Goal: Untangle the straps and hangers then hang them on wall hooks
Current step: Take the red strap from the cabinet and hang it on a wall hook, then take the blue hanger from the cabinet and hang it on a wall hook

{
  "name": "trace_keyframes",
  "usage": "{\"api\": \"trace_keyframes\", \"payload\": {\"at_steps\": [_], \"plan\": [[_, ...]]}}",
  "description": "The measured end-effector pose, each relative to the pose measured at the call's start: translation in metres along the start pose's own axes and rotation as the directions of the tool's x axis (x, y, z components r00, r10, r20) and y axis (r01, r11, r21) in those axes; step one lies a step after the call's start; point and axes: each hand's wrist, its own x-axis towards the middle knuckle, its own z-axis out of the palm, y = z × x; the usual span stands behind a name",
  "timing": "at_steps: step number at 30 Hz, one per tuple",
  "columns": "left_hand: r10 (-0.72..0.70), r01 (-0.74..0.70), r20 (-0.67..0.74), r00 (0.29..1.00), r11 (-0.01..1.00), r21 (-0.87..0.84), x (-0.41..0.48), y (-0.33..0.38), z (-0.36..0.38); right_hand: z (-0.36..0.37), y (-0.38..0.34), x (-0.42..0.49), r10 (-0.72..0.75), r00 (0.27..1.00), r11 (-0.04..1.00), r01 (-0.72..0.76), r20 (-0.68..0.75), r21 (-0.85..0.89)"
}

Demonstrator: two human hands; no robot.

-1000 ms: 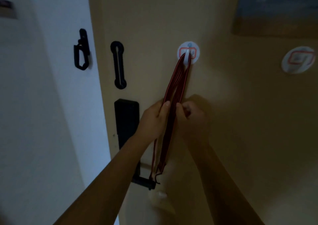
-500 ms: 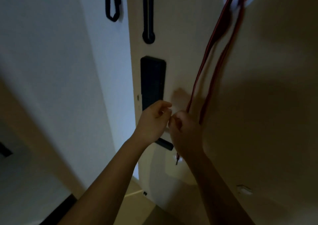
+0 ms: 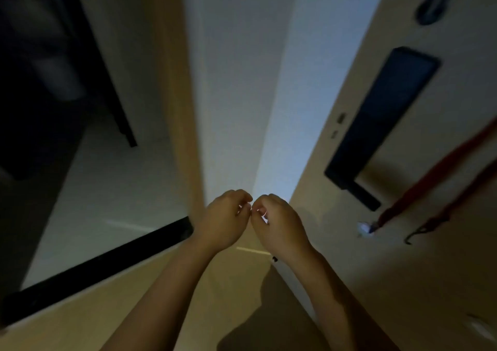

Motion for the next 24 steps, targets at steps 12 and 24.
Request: {"api": "trace_keyframes", "payload": {"at_steps": [12,24], "plan": [[-0.414,0.476,-0.285,0.864,0.856,0.2,-0.192,-0.165,-0.115,0.169,-0.157,-0.035,-0.338,0.865,0.938,0.34,0.371,0.061],[-0.719,0.812,-0.436,0.541,0.581,0.05,-0.349,-0.254,-0.186,0.298,-0.31,-0.085,-0.556,0.551,0.821,0.482,0.623,0.306]]}}
